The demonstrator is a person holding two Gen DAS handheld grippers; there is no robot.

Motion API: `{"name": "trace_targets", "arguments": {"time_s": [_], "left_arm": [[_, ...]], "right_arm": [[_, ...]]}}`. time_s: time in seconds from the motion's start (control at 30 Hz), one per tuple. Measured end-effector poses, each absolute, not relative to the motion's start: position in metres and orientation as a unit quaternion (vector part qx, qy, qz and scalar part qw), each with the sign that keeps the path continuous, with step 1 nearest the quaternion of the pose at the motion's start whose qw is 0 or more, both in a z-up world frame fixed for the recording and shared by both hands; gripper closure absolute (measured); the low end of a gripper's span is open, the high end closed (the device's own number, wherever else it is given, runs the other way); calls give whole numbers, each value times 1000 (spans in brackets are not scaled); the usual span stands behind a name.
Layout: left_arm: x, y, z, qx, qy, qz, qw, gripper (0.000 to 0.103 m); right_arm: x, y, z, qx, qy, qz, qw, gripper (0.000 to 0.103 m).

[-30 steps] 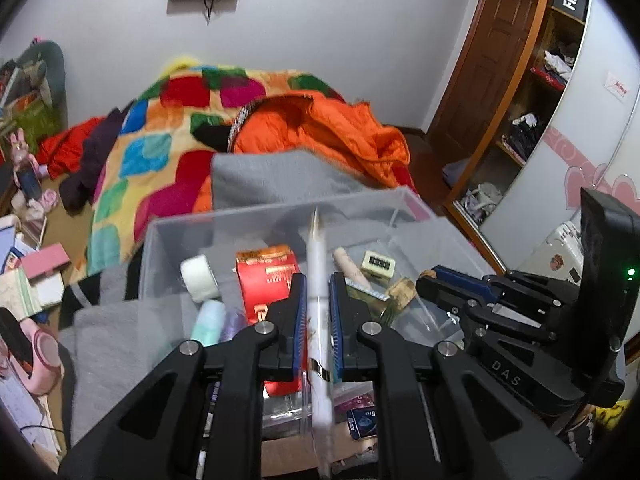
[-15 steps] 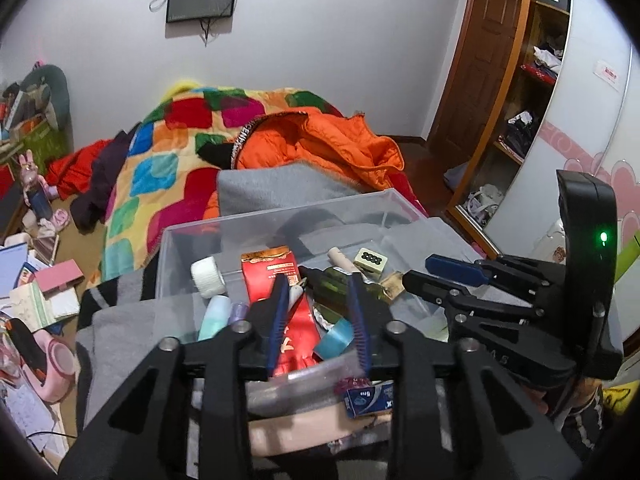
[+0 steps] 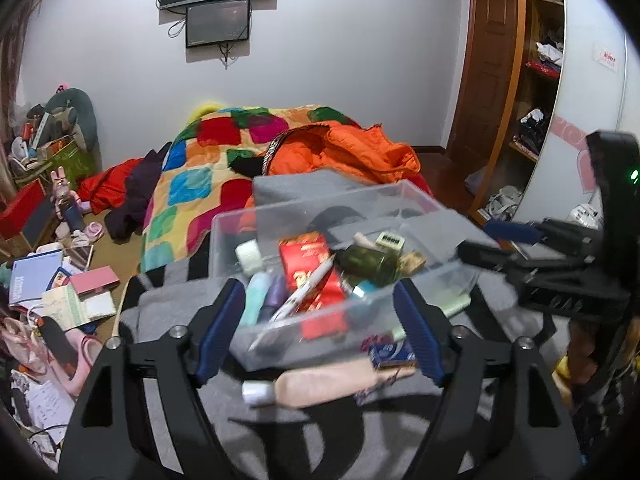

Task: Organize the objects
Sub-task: 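Carry the pen and walnut into the clear box and release both, then grasp the beige foundation tube with the left gripper while the right grasps the blue Max box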

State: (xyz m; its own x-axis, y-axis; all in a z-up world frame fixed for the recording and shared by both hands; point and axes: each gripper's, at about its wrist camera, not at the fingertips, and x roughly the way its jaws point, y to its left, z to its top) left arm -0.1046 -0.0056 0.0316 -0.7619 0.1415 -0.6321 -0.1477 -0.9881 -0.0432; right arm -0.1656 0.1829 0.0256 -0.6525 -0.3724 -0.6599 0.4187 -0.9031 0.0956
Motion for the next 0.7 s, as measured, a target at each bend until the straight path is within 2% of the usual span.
{"name": "trace_targets", "arguments": {"time_s": [0.13, 0.47, 0.7], "left_arm": [[-99, -14, 17, -357, 2, 931, 72, 23], [-107, -30, -36, -429, 1, 901, 66, 23], [-122, -34, -54, -461, 11, 884, 80, 23]], "right_arm": [[-153, 183, 22, 360, 36, -904, 230, 40], [-144, 158, -23, 414, 59, -869, 263, 40], [-155, 141, -50, 449, 58, -846, 282, 40]]}}
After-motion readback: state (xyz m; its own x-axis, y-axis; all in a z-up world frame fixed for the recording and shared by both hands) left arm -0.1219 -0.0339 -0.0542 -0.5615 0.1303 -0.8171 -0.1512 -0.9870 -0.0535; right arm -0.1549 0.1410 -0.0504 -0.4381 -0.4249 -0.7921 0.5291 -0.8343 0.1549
